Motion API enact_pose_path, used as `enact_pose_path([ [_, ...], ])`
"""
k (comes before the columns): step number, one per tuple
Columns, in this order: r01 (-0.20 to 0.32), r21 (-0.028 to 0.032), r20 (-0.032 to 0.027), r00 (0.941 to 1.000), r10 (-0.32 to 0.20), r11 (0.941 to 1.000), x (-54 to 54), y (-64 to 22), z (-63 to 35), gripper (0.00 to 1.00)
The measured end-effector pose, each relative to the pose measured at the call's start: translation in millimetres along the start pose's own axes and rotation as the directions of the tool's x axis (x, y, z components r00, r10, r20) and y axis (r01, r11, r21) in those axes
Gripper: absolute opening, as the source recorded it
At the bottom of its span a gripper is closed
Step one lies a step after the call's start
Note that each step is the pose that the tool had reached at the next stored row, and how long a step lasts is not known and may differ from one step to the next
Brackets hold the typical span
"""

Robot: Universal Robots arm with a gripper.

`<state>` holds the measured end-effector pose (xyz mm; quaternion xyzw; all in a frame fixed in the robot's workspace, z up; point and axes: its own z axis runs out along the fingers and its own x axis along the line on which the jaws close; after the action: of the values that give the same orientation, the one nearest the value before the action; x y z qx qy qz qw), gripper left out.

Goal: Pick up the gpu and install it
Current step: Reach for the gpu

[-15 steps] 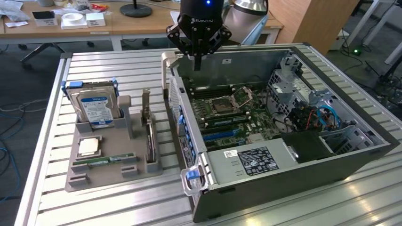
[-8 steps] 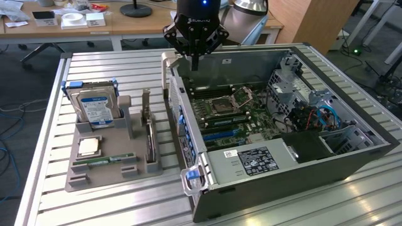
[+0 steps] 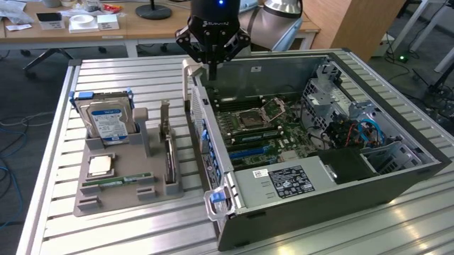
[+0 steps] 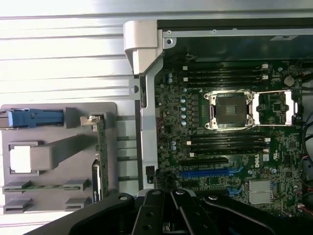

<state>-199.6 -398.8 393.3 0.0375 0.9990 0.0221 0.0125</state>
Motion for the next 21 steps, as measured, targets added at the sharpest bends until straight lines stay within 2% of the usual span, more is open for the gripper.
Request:
enact_pose_path([
  [5, 0.0, 0.0, 0.0, 1.0, 0.0, 1.0, 8.9, -0.7, -0.2, 0.11],
  [21, 0.0, 0.0, 0.0, 1.0, 0.0, 1.0, 25.8, -1.9, -0.7, 0.11],
])
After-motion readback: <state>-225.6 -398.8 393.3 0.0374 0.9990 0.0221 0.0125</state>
